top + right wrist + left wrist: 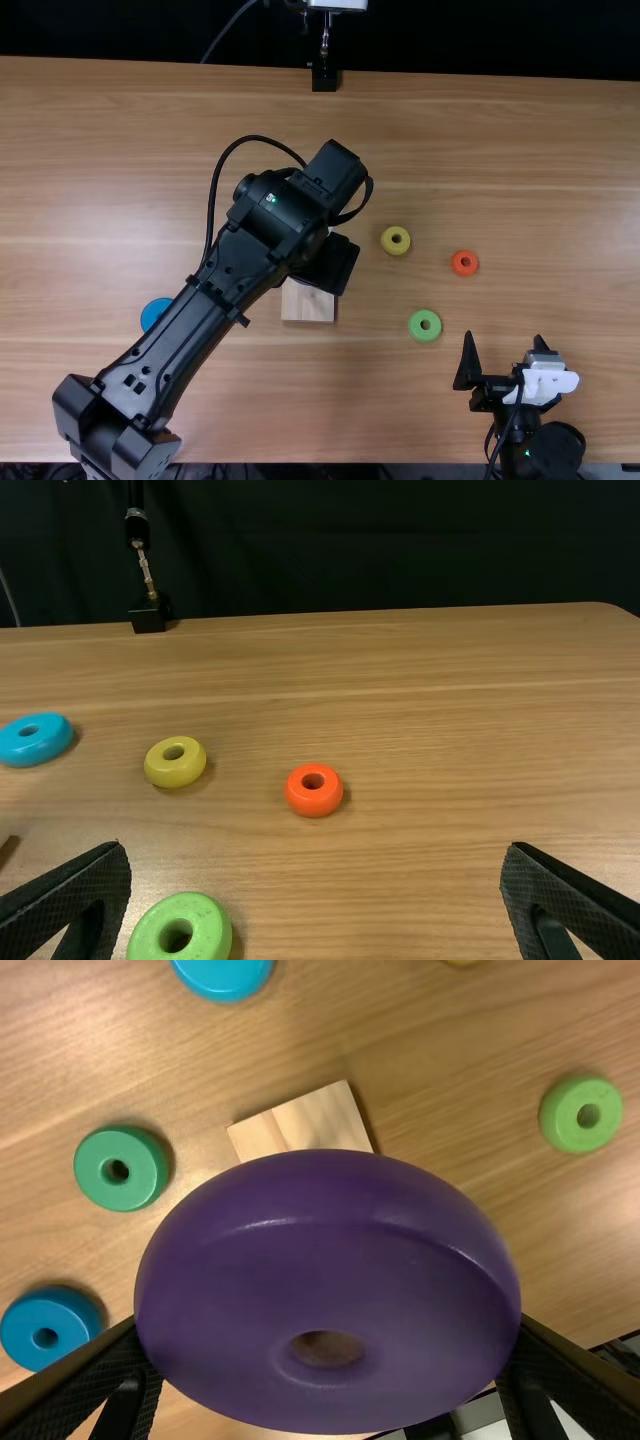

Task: Build the Hanoi tower: stack the rings onto the peg from bottom to top in this color order: purple, dark blue, light blue, dark green, light green, yellow, orange.

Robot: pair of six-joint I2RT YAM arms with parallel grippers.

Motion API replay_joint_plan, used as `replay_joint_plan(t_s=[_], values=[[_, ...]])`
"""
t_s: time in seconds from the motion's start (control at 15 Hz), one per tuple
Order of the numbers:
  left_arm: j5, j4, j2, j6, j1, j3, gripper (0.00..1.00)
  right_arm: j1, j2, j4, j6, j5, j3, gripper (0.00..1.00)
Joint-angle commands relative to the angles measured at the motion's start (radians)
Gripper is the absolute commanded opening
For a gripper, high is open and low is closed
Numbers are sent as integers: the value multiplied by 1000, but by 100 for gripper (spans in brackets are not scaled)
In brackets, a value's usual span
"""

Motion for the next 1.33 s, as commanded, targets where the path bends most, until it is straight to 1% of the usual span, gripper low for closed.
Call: replay_joint_plan(t_s=[0.0,0.07,0.27,0.6,0.67,1.13,1.2,1.27], values=[[-6,-1,37,-4,-6,62,0,-10,-12,-69,2,9,-64,100],[-8,-1,42,-4,-6,69,0,-10,-12,-69,2,9,-64,100],[-1,-1,43,-4,-6,62,0,-10,-12,-69,2,9,-64,100],[-6,-23,40,-2,3,22,0,-10,-12,-69,2,9,-64,100],[-1,-28,38,-2,3,0,0,-10,-12,-69,2,9,-64,100],[-1,-23,43,0,-9,-10,0,-10,-12,-69,2,9,-64,100],[-3,-17,43,1,-9,-10,17,-10,-12,-69,2,9,-64,100],[-3,-16,43,1,-8,-10,62,-10,-12,-69,2,9,-64,100]])
